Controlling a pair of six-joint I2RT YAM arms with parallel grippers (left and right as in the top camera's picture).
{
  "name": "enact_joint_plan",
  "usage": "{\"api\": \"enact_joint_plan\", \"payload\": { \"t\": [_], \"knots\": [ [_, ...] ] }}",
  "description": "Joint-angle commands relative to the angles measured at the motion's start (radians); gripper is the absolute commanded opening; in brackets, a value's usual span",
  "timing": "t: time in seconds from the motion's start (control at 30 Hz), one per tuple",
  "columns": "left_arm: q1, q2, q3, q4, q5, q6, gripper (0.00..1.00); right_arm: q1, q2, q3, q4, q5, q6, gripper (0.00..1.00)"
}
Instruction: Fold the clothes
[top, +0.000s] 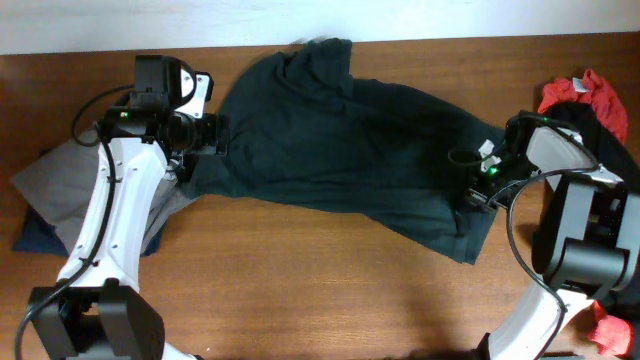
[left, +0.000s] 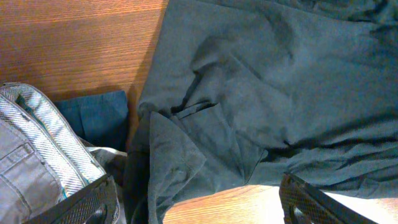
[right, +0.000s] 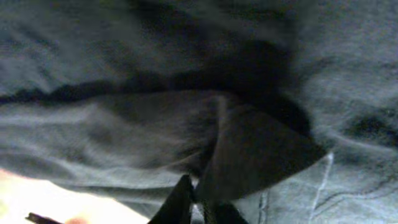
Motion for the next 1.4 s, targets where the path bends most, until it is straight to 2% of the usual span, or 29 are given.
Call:
{"api": "enact_joint_plan", "payload": {
  "t": [0.0,0.23,0.4,0.5,0.7,0.83,0.9,1.07,1.23,1.37],
  "knots": [
    [-0.001,-0.028,0.022,0.003,0.013,-0.009,0.83,0.002,-0.119,0.066,-0.019,-0.023,-0.023,0.07],
    [-0.001,-0.028,0.022,-0.006,0.013,-0.009,0.83,-0.061,-0.291,0.206,-0.058,0.189,0.009,0.04],
    [-0.001,-0.027,0.022,-0.026,0.013,-0.009,0.83,-0.143,-0.342,0.233,-0.057,0.229,0.079,0.04],
    [-0.001,-0.027,0.02,-0.035,0.014,-0.009,0.84,-0.198,-0.343,0.235,-0.057,0.177,0.101,0.04],
    [-0.003,-0.027,0.008,-0.045,0.031,-0.01,0.84,-0.211,-0.343,0.234,-0.062,0.088,0.011,0.04],
    [-0.007,-0.021,-0.031,-0.077,0.19,-0.009,0.84,-0.194,-0.343,0.234,-0.06,0.088,0.011,0.04],
    [-0.024,-0.019,-0.079,-0.072,0.209,-0.009,0.84,-0.188,-0.343,0.234,-0.06,0.088,0.007,0.04],
    [-0.097,-0.009,-0.225,0.033,0.17,0.074,0.84,-0.182,-0.343,0.234,-0.056,0.088,0.008,0.05],
    [-0.137,0.043,-0.309,0.184,0.117,0.074,0.85,-0.182,-0.343,0.234,-0.06,0.088,0.008,0.05],
    [-0.148,0.108,-0.312,0.194,0.117,0.083,0.84,-0.182,-0.343,0.234,-0.06,0.088,0.008,0.05]
  ]
}}
